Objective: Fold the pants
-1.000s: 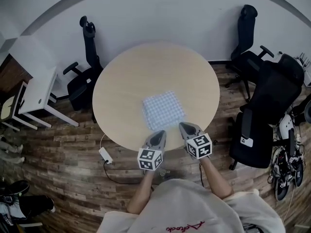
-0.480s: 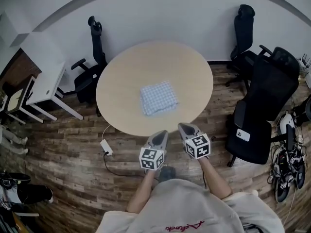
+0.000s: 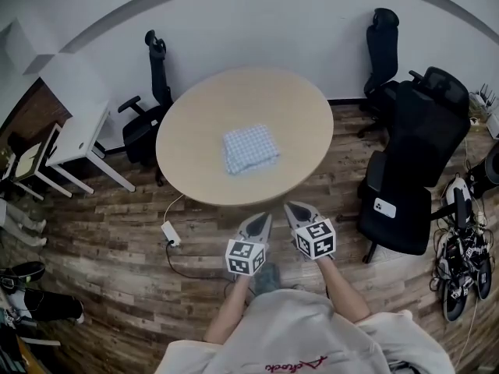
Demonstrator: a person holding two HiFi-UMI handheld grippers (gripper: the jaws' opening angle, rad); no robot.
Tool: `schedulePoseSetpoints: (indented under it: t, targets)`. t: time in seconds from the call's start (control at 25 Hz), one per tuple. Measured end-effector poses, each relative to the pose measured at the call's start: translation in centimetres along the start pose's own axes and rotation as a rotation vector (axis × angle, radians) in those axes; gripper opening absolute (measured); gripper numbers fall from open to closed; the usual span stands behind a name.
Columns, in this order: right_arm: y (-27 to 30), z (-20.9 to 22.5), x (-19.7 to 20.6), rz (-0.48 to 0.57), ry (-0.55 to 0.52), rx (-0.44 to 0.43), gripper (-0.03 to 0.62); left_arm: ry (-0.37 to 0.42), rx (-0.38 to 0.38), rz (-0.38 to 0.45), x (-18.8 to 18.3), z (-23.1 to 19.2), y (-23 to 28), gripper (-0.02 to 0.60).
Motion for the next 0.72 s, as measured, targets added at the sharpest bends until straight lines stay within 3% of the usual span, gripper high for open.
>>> schedulePoseSetpoints:
  t: [0.72]
  targets:
    - [-1.5,-1.9,0.8,-0.005,-0.037,-0.033,0.028,0.017,-0.022,0.005,1.0,1.7,-2.3,0.037]
Point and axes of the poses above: the fingertips, and each gripper's own axes: y forward along the fingers, z to its right, x out of its underside, the point moved 4 cm from there along -y, backward along the fingers, and after that the axes turned 2 degrees about y, right-handed, at the moved point
